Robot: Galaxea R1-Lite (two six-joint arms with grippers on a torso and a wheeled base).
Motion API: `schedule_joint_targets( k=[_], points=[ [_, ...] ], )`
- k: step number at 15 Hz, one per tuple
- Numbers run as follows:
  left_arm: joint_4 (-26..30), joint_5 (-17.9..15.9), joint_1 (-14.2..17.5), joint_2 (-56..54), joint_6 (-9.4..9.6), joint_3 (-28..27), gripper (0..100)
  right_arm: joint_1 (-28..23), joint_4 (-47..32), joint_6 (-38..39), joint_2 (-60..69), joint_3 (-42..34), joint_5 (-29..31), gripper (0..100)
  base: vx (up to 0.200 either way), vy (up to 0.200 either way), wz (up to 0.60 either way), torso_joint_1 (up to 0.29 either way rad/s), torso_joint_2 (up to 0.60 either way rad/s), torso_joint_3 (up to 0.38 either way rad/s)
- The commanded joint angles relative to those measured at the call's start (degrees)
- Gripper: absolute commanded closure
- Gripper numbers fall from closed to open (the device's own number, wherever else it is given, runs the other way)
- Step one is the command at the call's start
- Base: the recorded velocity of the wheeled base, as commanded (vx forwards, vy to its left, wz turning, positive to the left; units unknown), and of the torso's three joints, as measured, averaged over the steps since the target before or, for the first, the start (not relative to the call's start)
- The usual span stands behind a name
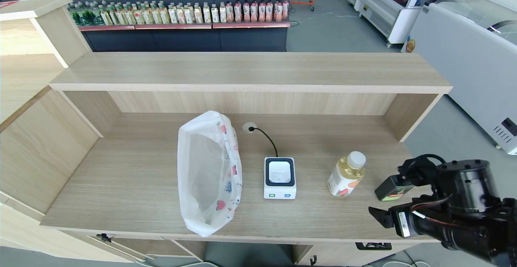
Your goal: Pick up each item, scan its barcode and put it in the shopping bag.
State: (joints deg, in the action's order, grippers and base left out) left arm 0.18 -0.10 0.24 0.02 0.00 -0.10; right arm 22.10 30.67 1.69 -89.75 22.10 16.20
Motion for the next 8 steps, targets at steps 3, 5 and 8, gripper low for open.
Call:
schedule_joint_targets(
  k=[3,5,8],
  points=[
    [0.0,0.0,0.0,0.0,0.00,0.0,0,3.1,14.3,0.2,-14.1,-0.8,3.1,0,0.000,0.000,0.00,0.000,0.00,0.000],
    [0.0,0.0,0.0,0.0,0.00,0.0,0,3.2,22.1,0.1,-18.4,-0.8,3.0,0,0.000,0.000,0.00,0.000,0.00,0.000],
    [0.0,0.0,0.0,0.0,0.00,0.0,0,3.8,30.5,-1.0,-23.3,-0.6,3.1,0,0.000,0.000,0.00,0.000,0.00,0.000]
  ],
)
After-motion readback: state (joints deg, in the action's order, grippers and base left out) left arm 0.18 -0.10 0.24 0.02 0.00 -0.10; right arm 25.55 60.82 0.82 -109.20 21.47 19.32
